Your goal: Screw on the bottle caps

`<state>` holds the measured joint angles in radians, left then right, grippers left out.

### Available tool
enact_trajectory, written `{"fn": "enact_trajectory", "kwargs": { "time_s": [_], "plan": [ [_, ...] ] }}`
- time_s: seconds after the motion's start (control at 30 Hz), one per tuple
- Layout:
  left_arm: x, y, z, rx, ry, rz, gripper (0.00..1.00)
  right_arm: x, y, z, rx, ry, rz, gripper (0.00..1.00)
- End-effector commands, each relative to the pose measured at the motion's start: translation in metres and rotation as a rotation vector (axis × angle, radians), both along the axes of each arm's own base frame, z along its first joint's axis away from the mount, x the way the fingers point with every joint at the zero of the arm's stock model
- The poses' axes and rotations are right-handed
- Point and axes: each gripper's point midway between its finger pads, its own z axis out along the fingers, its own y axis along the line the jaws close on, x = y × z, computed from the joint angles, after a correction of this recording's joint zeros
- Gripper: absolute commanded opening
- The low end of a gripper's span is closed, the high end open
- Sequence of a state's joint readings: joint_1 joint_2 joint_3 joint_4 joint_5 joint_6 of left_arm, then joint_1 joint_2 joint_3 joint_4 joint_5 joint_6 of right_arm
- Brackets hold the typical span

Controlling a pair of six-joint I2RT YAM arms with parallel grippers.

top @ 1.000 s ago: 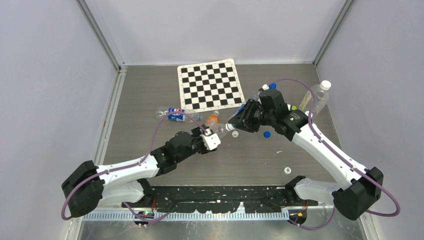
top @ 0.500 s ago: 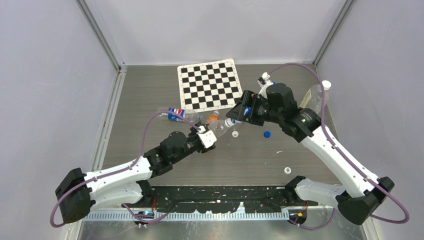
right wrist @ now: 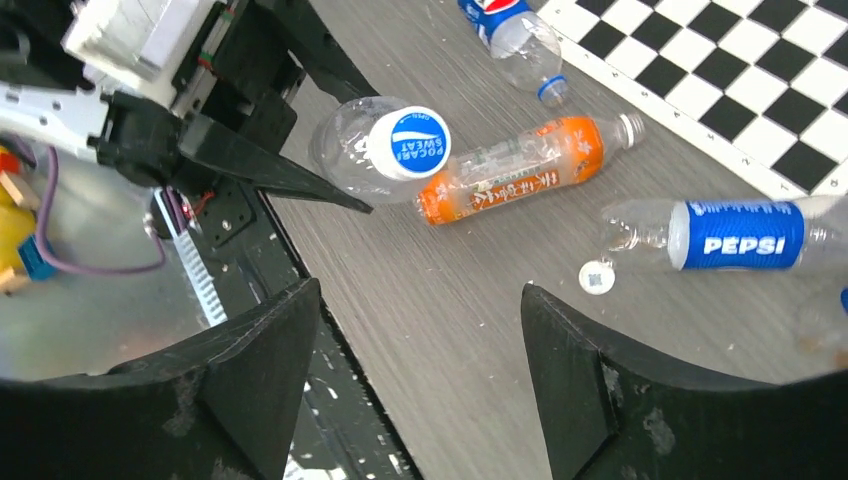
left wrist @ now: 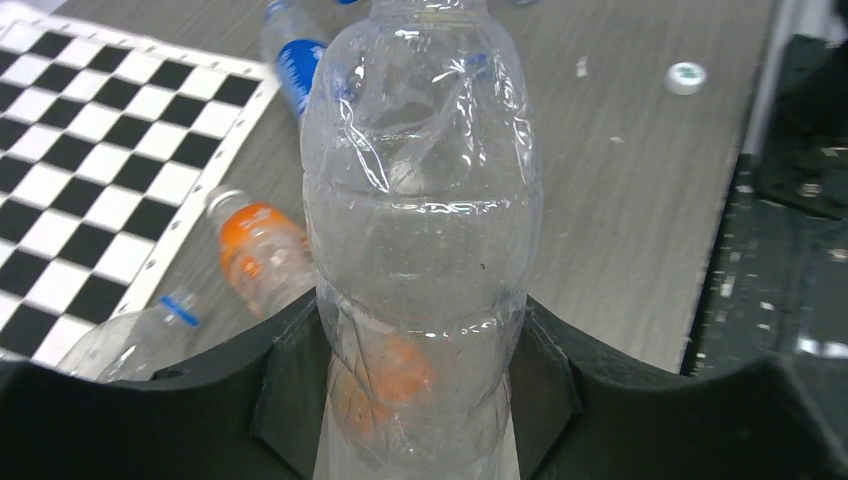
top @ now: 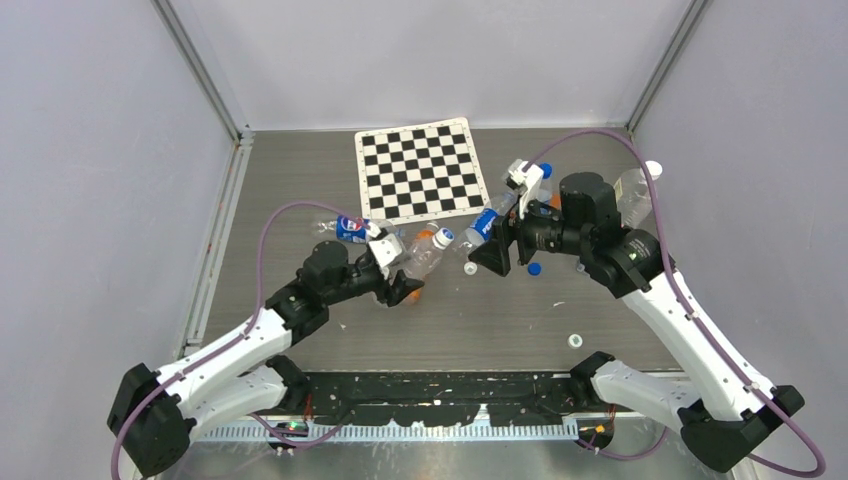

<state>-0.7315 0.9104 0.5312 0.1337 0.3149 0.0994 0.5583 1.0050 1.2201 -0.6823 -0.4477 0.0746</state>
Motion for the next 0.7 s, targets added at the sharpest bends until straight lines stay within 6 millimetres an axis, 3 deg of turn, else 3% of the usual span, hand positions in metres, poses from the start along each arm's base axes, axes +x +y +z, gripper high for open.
{"fn": "enact_trajectory", "kwargs": {
  "time_s": [0.0,0.3,0.67],
  "plan": [
    [-0.031,-0.021,0.043,-0.127,0.018,-0.206,0.22,-0.012,0.011,0.023,0.058,-0.275,0.250,0.79],
    [-0.050,-0.033,0.057,-0.147,0.016,-0.361,0.22,-0.029,0.021,0.042,0.093,-0.416,0.454,0.73],
    [-0.055,-0.038,0.066,-0.136,0.027,-0.422,0.22,-0.032,0.027,0.043,0.102,-0.383,0.527,0.60]
  ]
}}
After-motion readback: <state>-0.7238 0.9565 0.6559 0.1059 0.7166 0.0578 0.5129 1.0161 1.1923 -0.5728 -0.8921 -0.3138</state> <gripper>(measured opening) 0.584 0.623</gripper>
